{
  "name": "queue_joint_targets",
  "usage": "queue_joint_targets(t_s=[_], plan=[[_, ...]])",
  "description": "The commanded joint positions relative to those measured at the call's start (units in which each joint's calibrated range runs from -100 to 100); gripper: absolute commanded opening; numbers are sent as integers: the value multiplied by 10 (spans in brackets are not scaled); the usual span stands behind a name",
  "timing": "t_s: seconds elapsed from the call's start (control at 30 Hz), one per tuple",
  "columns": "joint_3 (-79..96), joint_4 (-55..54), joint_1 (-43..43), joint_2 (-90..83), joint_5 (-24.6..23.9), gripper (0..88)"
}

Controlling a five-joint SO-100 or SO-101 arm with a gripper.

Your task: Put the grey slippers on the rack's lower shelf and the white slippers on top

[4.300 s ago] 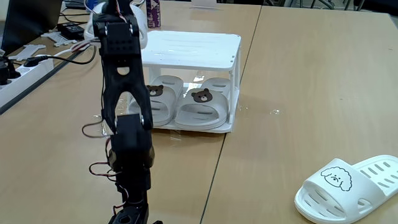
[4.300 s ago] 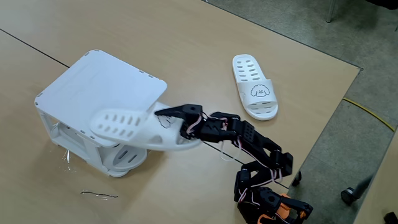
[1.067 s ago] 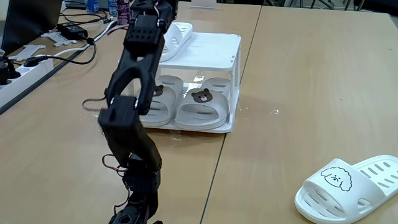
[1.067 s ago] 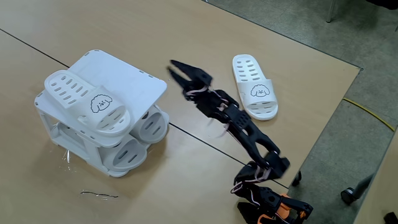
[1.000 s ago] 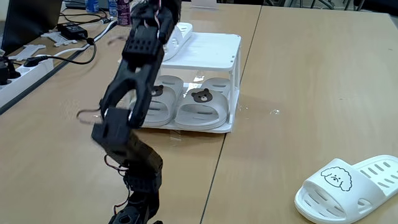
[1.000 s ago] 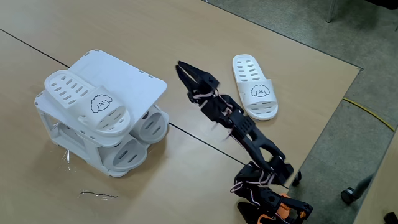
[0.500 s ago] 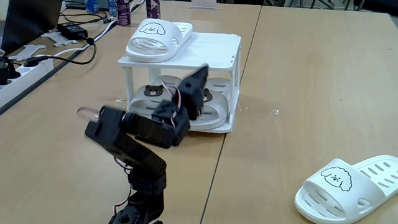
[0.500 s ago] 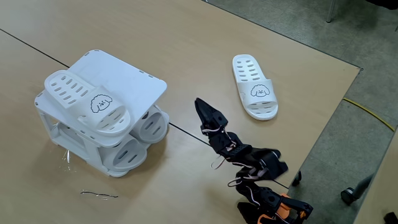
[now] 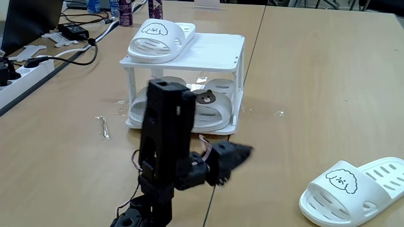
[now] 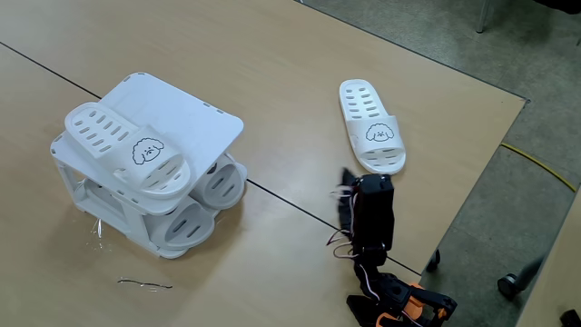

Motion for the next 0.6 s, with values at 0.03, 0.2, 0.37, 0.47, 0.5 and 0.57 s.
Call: queue_joint_targets(t_s=[0.03,0.2,0.37,0.47,0.5,0.57], plan=[[-43,-20,156,63,4,18],[-147,-19,202,119,4,65],[-232,-12,205,137,4,159],[-285,-6,205,165,4,159],[-299,7,205,170,4,159],[-333,47,206,173,4,159]])
